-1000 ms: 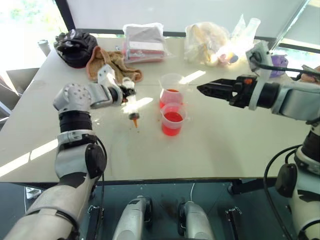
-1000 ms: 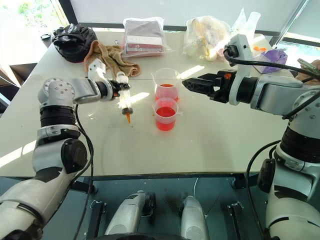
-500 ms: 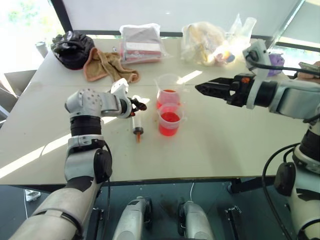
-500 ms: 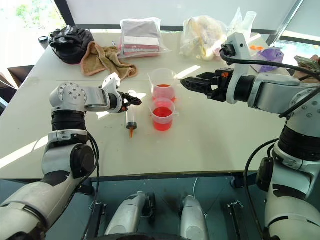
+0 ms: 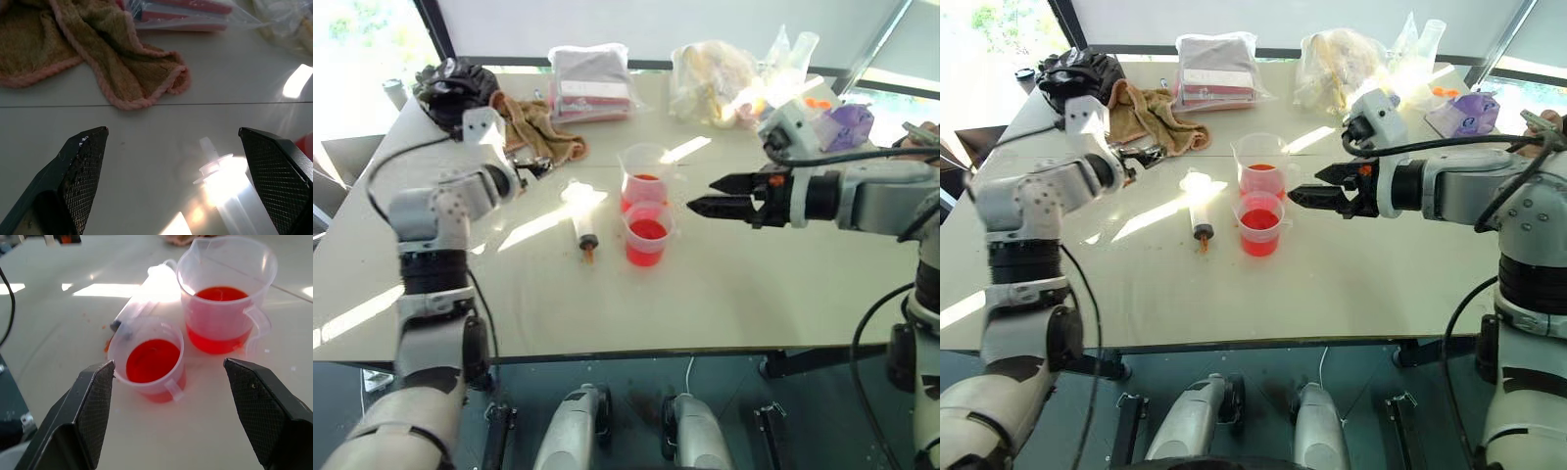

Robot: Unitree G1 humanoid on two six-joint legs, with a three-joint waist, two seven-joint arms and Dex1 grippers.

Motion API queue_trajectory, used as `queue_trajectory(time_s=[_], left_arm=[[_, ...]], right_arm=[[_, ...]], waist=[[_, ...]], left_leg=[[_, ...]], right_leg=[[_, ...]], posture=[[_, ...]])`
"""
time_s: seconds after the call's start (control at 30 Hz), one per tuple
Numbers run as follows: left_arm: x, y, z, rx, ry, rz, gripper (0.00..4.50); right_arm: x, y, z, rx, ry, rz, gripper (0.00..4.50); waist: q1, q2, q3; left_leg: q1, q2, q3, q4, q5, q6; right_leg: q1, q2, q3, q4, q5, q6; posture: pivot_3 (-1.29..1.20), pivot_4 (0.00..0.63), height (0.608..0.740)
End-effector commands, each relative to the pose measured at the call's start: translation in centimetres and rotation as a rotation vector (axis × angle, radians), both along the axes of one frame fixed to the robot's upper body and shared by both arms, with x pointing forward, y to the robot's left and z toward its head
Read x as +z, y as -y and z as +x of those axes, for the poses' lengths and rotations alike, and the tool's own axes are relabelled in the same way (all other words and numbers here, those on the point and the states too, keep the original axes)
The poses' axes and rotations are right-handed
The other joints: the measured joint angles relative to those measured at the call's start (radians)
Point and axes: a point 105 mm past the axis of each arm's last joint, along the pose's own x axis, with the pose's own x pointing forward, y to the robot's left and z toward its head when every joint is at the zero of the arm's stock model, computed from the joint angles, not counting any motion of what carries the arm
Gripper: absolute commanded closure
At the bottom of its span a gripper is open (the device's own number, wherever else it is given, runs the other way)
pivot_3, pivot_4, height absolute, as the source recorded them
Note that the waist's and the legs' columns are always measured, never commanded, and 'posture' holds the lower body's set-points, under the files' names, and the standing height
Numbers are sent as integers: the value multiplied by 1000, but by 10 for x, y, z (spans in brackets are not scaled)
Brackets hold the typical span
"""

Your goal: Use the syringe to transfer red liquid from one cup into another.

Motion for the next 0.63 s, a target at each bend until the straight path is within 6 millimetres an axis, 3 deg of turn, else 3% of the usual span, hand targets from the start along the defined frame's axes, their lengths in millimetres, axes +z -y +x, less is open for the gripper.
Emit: queue_trajectory(time_s=[0.03, 0.2, 0.33, 0.47, 0.63], left_arm=[[23, 17, -20, -190, 110, 85, 25], [36, 10, -68, -489, 75, 176, 25], [33, -2, -92, -587, 14, 239, 25], [30, -14, -103, -613, -27, 290, 25], [29, -22, -102, -606, -18, 331, 25]], right_arm=[[7, 0, 0, 61, 51, -36, 761], [10, 0, 5, 127, 68, -96, 761], [10, -3, 5, 187, 73, -133, 761], [13, -4, 8, 209, 83, -150, 761], [14, -5, 10, 221, 87, -155, 761]], waist=[[-2, 0, 0], [-10, 0, 0], [-25, 1, 0], [-25, 1, 0], [-23, 1, 0]], left_leg=[[0, 1, 0, 0, 0, 0], [-1, 1, 1, -2, 0, 0], [-2, 2, 1, -4, 0, 0], [-2, 2, 1, -4, 0, 0], [-2, 2, 1, -4, 0, 0]], right_leg=[[0, 0, 0, -2, 1, -1], [-2, 1, 0, -5, 1, -2], [-6, 2, 0, -5, 1, -2], [-6, 2, 0, -5, 1, -3], [-6, 2, 0, -6, 1, -3]], posture=[[0, 150, 740], [0, 150, 740], [0, 150, 740], [0, 150, 740], [0, 150, 740]])
